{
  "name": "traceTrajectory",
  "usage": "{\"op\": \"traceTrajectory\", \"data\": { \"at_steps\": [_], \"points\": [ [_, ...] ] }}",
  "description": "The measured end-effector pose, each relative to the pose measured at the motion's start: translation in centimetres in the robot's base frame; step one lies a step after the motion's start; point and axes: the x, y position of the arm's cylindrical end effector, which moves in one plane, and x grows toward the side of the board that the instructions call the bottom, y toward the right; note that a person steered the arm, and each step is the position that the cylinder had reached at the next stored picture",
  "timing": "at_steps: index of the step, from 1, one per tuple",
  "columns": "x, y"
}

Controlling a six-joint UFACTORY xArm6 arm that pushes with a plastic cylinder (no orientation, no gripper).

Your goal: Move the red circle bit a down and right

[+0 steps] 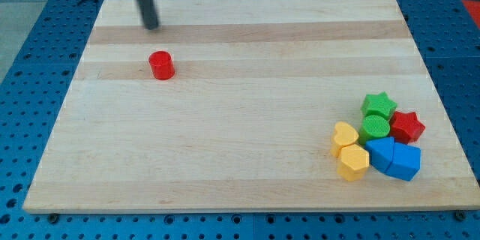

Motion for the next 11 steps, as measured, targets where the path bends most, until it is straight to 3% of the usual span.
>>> {"op": "traceTrajectory", "data": {
  "at_steps": [1, 2, 4, 8, 11],
  "points": [
    [2.8, -6.4],
    [5.8, -5.5],
    [9.5, 2.9],
    [10.6, 12.6],
    [10.3, 12.7]
  ]
}}
